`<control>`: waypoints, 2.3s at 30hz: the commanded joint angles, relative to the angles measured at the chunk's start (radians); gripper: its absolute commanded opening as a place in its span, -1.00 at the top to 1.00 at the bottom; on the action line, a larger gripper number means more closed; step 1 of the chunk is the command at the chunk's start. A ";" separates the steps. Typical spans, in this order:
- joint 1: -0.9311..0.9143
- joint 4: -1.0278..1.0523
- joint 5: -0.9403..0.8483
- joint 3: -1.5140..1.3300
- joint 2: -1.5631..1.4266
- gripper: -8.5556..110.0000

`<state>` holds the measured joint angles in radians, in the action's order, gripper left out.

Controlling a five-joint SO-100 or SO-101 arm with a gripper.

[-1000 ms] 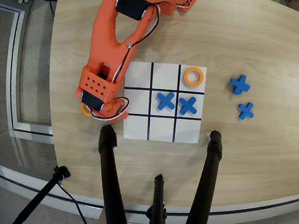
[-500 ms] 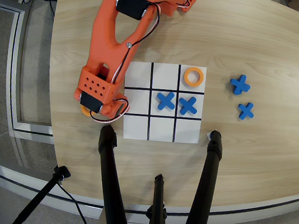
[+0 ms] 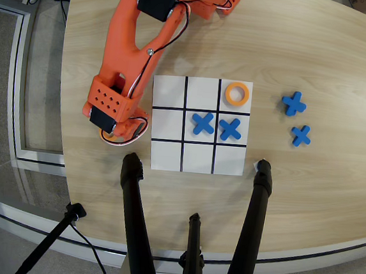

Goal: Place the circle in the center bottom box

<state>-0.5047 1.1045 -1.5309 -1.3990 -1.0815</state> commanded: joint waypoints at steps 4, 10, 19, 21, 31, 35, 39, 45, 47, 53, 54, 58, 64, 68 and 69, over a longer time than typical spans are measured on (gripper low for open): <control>-0.021 -0.003 0.003 -0.025 0.002 0.67; -0.026 0.002 -0.005 -0.064 -0.014 0.67; -0.020 0.032 -0.005 -0.078 -0.021 0.67; -0.020 0.043 -0.005 -0.080 -0.021 0.67; -0.026 0.086 -0.005 -0.089 -0.028 0.67; -0.046 0.106 -0.032 -0.091 -0.035 0.67; -0.069 0.135 -0.072 -0.091 -0.046 0.67; -0.120 0.146 -0.150 -0.132 -0.080 0.67; -0.138 0.146 -0.181 -0.150 -0.094 0.67; -0.222 0.160 -0.316 -0.193 -0.146 0.67; -0.241 0.158 -0.345 -0.199 -0.152 0.67; -0.319 0.141 -0.462 -0.212 -0.169 0.67; -0.390 0.094 -0.569 -0.224 -0.176 0.67; -0.393 0.086 -0.592 -0.218 -0.192 0.67; -0.391 0.086 -0.592 -0.218 -0.192 0.67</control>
<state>-0.8897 1.1996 -2.1138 -1.6214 -1.2364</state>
